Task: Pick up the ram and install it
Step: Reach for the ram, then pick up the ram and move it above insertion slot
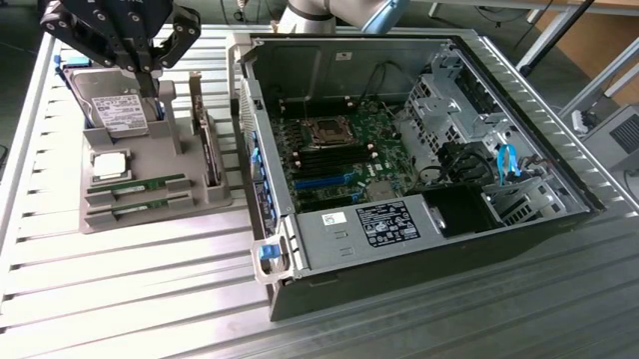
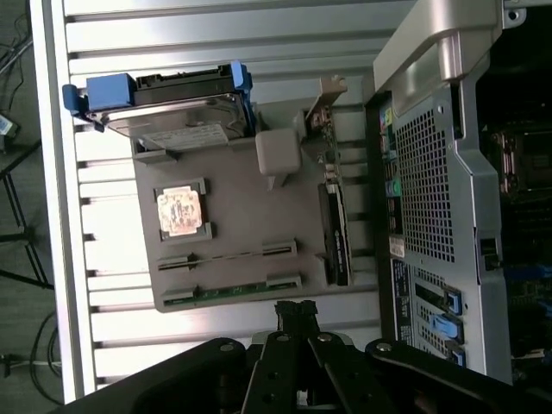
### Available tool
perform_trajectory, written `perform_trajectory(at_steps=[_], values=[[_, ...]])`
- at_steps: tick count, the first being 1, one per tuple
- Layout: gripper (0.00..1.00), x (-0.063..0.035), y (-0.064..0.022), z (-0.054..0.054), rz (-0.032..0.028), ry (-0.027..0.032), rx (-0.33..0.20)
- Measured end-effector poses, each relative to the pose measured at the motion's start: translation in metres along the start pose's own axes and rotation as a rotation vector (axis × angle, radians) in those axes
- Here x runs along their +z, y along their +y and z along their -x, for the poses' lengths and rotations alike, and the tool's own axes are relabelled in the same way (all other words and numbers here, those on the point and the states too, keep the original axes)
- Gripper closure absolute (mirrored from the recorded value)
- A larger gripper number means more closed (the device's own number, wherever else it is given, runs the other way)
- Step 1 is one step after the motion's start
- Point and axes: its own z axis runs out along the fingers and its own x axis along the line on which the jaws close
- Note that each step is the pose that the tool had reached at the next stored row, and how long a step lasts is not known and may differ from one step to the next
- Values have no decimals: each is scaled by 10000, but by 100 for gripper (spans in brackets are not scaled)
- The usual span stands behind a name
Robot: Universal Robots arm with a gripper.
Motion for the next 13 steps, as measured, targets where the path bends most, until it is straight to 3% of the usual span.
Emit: perform_trajectory(at_steps=[8, 13], values=[[91, 0, -1, 0, 2, 6, -121], [91, 0, -1, 0, 14, 71, -1671]])
